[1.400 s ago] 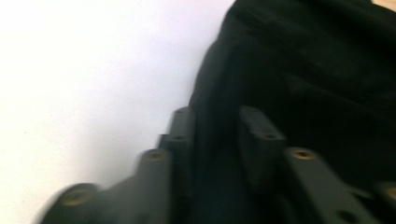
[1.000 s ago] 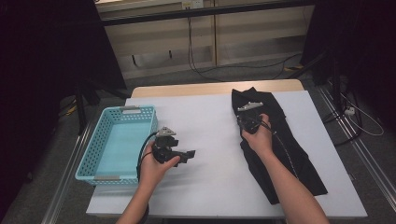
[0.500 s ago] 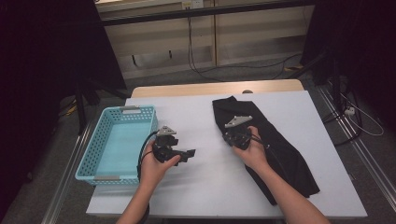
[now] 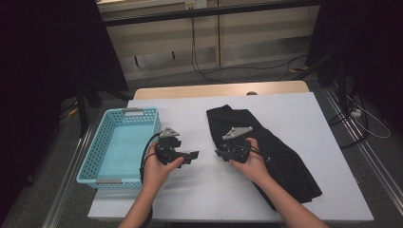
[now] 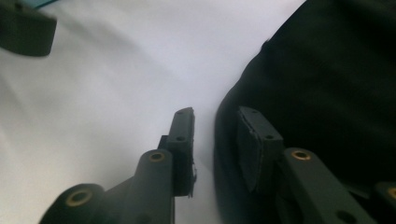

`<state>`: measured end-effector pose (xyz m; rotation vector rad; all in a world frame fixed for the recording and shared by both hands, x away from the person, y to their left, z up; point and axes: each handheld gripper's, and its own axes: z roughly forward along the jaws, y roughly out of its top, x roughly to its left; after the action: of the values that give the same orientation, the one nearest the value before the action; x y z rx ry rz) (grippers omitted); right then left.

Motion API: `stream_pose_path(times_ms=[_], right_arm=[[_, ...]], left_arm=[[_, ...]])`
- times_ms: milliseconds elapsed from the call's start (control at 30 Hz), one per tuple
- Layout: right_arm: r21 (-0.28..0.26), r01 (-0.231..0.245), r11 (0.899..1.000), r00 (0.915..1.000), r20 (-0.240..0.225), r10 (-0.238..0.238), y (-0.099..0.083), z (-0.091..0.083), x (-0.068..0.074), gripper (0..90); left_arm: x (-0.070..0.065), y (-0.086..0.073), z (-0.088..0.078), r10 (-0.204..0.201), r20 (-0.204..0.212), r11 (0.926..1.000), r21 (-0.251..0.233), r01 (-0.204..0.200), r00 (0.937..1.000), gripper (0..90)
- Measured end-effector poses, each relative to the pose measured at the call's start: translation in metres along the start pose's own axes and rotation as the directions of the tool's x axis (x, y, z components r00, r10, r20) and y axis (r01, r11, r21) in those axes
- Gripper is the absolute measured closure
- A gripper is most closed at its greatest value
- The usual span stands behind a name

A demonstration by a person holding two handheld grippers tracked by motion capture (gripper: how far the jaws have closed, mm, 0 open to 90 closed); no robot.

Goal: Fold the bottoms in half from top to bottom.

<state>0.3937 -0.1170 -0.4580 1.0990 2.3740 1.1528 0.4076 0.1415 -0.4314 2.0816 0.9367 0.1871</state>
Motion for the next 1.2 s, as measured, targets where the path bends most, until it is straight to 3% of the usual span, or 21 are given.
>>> stream_pose_path(times_ms=[133, 267, 367, 433, 500, 633, 767, 833, 933, 1000, 1033, 1100, 1200], right_arm=[[-0.046, -0.064, 0.997, 0.9964, 0.052, 0.066, 0.012, -0.004, -0.017, 56.3], [-0.057, -0.111, 0.992, 0.9853, 0.125, 0.117, 0.022, 0.003, -0.039, 53.4], [-0.019, -0.122, 0.992, 0.9795, 0.159, 0.123, 0.025, 0.016, -0.047, 50.6], [0.002, -0.117, 0.993, 0.9806, 0.158, 0.115, 0.024, 0.025, -0.048, 51.9], [0.0, -0.104, 0.995, 0.9806, 0.167, 0.102, 0.022, 0.032, -0.047, 60.9], [0.001, -0.099, 0.995, 0.9855, 0.138, 0.098, 0.025, 0.034, -0.05, 84.9], [0.005, -0.1, 0.995, 0.9893, 0.107, 0.099, 0.028, 0.034, -0.049, 88.3], [-0.001, -0.094, 0.996, 0.9942, 0.053, 0.094, 0.028, 0.033, -0.042, 88.4], [-0.013, -0.022, 1.0, 0.9993, -0.031, 0.021, 0.034, 0.031, -0.023, 88.1], [-0.021, -0.004, 1.0, 0.9997, -0.025, 0.004, 0.036, 0.03, -0.019, 81.5], [-0.027, -0.025, 0.999, 0.9992, -0.031, 0.025, 0.036, 0.029, -0.021, 70.7], [-0.019, -0.035, 0.999, 0.9994, 0.001, 0.035, 0.036, 0.024, -0.025, 63.7], [-0.018, -0.068, 0.998, 0.9976, 0.011, 0.068, 0.034, 0.013, -0.033, 50.5]], left_arm=[[0.001, -0.001, 0.0, -0.009, -0.005, 1.0, -0.004, 0.009, 0.9999, 10.3], [0.002, 0.0, 0.0, -0.013, 0.002, 0.9999, -0.008, 0.013, 0.9999, 10.3], [0.003, -0.001, 0.0, -0.014, -0.001, 0.9999, -0.009, 0.014, 0.9999, 10.4], [0.004, -0.001, 0.0, -0.016, -0.001, 0.9998, -0.009, 0.016, 0.9999, 10.4], [0.005, -0.002, -0.001, -0.019, -0.004, 0.9998, -0.006, 0.019, 0.9998, 10.4], [0.004, -0.002, -0.001, -0.018, -0.006, 0.9998, -0.005, 0.018, 0.9998, 10.5], [0.003, -0.001, -0.001, -0.018, -0.001, 0.9998, -0.012, 0.018, 0.9998, 10.5], [0.004, -0.001, -0.001, -0.016, -0.005, 0.9998, -0.013, 0.016, 0.9999, 10.5], [0.003, 0.0, -0.001, -0.012, -0.012, 0.9997, -0.023, 0.012, 0.9999, 10.9], [0.002, 0.0, 0.0, -0.014, -0.01, 0.9996, -0.025, 0.014, 0.9999, 10.9], [0.002, 0.001, 0.0, -0.008, -0.012, 0.9998, -0.02, 0.008, 0.9999, 10.9], [0.001, 0.001, 0.002, -0.013, -0.01, 0.9997, -0.021, 0.013, 0.9999, 10.7], [0.001, 0.002, 0.006, -0.018, -0.014, 0.9997, -0.015, 0.018, 0.9997, 10.2]])
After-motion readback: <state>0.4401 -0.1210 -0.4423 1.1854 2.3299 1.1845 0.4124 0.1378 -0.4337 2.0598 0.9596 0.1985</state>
